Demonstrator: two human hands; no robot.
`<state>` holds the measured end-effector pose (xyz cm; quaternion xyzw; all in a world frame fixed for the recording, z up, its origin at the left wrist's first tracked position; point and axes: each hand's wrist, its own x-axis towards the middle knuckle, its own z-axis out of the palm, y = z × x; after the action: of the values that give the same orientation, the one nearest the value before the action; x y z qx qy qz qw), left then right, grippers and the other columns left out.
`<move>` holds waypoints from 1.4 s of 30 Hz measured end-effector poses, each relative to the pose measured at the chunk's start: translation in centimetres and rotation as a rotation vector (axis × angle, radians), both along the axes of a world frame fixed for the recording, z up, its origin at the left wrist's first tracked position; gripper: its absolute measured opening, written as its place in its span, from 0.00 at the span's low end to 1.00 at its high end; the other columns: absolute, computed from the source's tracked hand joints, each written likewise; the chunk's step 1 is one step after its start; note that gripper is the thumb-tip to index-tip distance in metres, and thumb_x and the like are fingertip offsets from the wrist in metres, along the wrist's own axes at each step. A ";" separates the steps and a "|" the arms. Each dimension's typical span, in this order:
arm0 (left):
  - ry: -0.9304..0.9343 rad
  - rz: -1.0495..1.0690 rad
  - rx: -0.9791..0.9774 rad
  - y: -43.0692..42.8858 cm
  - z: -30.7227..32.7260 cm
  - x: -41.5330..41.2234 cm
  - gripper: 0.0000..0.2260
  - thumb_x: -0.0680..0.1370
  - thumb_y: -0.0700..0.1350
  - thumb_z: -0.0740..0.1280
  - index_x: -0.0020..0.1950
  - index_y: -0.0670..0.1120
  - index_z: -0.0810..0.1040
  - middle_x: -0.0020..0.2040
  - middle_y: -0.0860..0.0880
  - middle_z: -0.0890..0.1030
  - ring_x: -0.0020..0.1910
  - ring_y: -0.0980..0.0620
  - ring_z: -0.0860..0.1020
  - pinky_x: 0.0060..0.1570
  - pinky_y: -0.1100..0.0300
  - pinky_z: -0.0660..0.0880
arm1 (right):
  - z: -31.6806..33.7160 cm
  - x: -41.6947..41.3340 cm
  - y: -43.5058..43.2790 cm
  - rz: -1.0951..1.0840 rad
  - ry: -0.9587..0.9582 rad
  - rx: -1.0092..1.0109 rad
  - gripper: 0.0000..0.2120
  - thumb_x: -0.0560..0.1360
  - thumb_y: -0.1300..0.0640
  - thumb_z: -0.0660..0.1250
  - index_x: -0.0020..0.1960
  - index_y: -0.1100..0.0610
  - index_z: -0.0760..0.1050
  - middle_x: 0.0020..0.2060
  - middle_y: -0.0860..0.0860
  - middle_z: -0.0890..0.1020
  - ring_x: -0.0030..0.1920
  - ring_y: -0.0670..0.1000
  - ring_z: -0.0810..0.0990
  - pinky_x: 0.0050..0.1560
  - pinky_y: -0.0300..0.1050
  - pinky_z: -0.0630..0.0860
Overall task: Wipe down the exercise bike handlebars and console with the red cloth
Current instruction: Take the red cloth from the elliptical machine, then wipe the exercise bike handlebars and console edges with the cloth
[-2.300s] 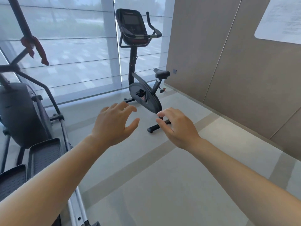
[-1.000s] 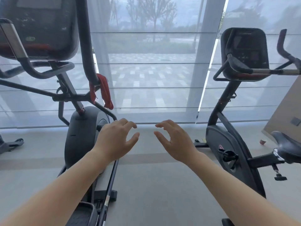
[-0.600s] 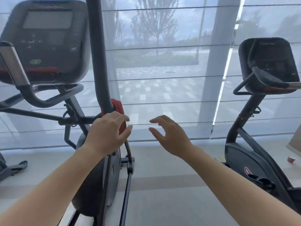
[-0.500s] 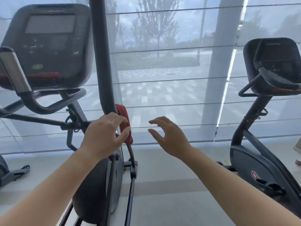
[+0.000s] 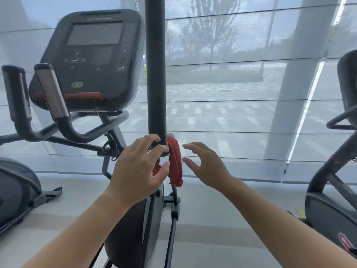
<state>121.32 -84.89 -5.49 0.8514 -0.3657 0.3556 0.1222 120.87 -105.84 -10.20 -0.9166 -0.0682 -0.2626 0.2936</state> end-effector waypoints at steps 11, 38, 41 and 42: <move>0.087 0.060 0.012 0.7 -0.5 -0.4 0.16 0.73 0.55 0.59 0.55 0.49 0.77 0.56 0.49 0.74 0.52 0.50 0.76 0.48 0.54 0.77 | 0.4 3.8 2.8 0.081 0.008 0.172 0.23 0.72 0.61 0.68 0.66 0.49 0.69 0.58 0.49 0.77 0.56 0.50 0.76 0.59 0.50 0.75; 0.376 -0.379 0.073 -18.8 -4.8 -4.8 0.12 0.75 0.56 0.63 0.57 0.57 0.74 0.54 0.60 0.76 0.52 0.57 0.76 0.43 0.59 0.74 | -2.1 -16.0 -16.8 -0.414 -0.094 0.263 0.12 0.74 0.65 0.64 0.52 0.51 0.76 0.46 0.40 0.77 0.48 0.43 0.77 0.47 0.41 0.78; 0.409 -0.477 0.107 -23.9 -5.0 -7.4 0.12 0.75 0.56 0.62 0.58 0.57 0.73 0.56 0.60 0.75 0.52 0.57 0.75 0.45 0.59 0.74 | -2.4 -20.1 -20.1 -0.478 -0.038 0.248 0.12 0.74 0.63 0.64 0.54 0.51 0.77 0.48 0.43 0.78 0.49 0.45 0.77 0.47 0.40 0.78; 0.414 -0.506 0.117 -25.6 -5.1 -8.3 0.12 0.75 0.56 0.62 0.58 0.57 0.73 0.56 0.60 0.75 0.51 0.58 0.75 0.44 0.60 0.74 | -2.5 -21.4 -21.2 -0.500 -0.016 0.242 0.12 0.74 0.62 0.65 0.55 0.51 0.77 0.48 0.43 0.79 0.49 0.45 0.77 0.49 0.40 0.77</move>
<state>113.03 -110.49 -10.61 0.7933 -0.5529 0.1117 0.2293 99.46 -127.04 -12.74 -0.8611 0.1896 -0.3403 0.3267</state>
